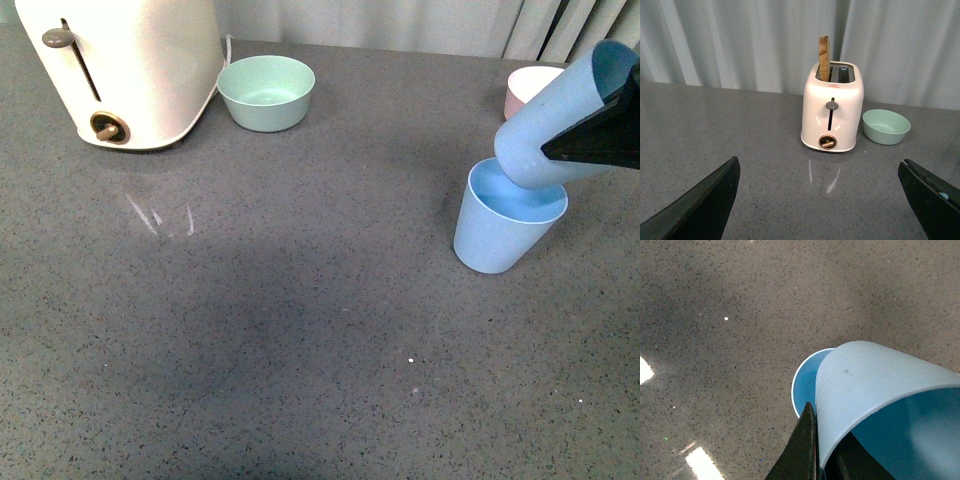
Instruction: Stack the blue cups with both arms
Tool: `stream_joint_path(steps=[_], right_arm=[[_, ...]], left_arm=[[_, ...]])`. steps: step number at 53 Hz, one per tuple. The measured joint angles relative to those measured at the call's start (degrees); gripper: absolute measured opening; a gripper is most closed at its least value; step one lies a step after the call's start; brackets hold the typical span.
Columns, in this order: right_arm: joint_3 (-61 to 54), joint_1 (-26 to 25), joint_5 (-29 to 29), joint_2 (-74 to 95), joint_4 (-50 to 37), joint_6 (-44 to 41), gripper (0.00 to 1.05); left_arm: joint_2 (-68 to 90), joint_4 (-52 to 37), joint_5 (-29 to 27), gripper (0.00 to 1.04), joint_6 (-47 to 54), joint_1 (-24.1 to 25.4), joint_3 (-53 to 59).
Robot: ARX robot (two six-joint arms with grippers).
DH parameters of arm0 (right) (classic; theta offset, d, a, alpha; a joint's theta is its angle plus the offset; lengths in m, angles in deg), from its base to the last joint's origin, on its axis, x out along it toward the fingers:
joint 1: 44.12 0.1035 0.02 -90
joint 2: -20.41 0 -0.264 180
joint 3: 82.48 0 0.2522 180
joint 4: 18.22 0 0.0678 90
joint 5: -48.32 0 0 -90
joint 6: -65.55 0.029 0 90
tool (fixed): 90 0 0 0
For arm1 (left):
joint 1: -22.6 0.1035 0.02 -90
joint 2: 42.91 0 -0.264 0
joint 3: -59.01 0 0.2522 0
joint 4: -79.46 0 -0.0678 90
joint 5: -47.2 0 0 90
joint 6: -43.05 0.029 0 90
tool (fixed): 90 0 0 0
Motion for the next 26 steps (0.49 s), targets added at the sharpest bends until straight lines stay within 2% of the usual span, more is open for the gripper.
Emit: stream_joint_path(steps=[8,10,26], right_arm=[[-0.37,0.74,-1.03,1.49,-1.36,0.83,0.02],[-0.37,0.85,-1.05,1.62,-1.6,0.94,0.04],[-0.39,0.59,-1.33,1.66,-4.98,5.33,0.46]], left_arm=[[0.0,0.0,0.0,0.96,0.0,0.0,0.0],[0.0,0.0,0.0,0.96,0.0,0.0,0.0],[0.0,0.0,0.0,0.96,0.0,0.0,0.0]])
